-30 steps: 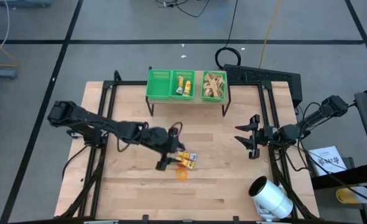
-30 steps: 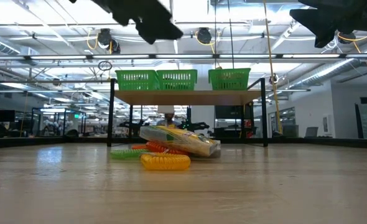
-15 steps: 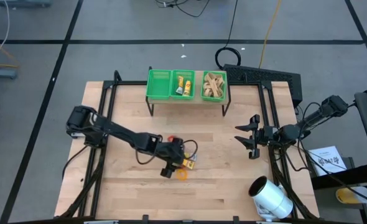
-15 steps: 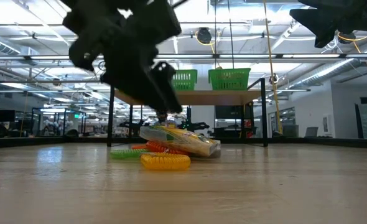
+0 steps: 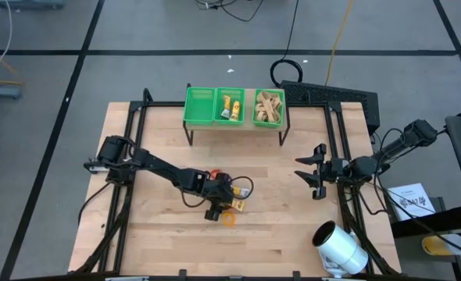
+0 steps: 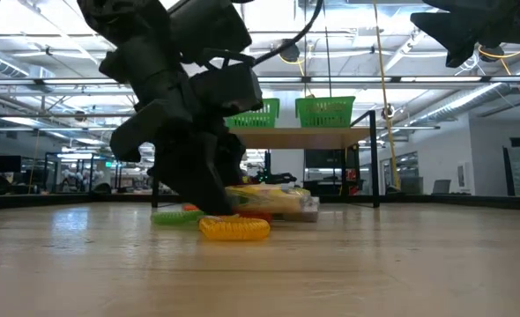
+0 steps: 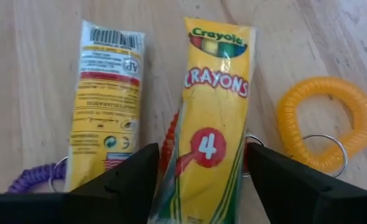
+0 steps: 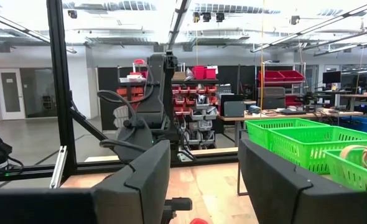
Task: Pick & Place Office Desk Supplies
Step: Put the yellow crayon box into the middle green bin on the shelf
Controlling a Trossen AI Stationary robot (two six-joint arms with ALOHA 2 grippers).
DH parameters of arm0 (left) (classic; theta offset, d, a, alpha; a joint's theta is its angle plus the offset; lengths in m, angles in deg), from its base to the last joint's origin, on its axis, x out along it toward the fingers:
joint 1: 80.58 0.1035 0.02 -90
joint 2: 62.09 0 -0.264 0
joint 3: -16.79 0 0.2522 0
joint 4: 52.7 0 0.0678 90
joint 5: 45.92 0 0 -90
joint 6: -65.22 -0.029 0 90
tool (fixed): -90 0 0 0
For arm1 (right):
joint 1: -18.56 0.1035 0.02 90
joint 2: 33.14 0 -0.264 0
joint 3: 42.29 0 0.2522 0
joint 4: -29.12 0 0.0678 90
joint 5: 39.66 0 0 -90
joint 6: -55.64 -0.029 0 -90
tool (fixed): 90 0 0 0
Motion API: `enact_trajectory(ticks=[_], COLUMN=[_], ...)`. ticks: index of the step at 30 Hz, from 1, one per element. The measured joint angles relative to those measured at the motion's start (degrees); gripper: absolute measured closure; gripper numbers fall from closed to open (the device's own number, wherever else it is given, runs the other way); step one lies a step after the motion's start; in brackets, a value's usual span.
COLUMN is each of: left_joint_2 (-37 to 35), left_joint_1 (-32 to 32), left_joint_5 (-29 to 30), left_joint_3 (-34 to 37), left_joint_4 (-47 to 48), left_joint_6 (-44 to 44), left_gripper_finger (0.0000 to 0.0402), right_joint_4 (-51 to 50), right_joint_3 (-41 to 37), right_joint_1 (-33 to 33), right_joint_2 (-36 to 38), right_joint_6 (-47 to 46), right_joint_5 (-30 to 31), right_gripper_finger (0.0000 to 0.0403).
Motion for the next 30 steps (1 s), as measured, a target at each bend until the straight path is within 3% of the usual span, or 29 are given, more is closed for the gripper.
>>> enact_trajectory(ticks=[14,30], left_joint_2=[-0.6,-12.27], left_joint_1=[0.0,0.0], left_joint_5=[-0.09,-0.04], left_joint_3=[0.0,-0.02], left_joint_4=[-1.3,-1.18], left_joint_6=[0.27,2.88], left_gripper_finger=[0.0265,0.0258], right_joint_4=[0.0,0.02], right_joint_3=[0.01,0.01], right_joint_1=[-0.01,-0.01], right_joint_2=[0.0,-0.04], right_joint_6=[0.0,0.0], right_joint_5=[0.0,0.0], right_gripper_finger=[0.022,0.022])
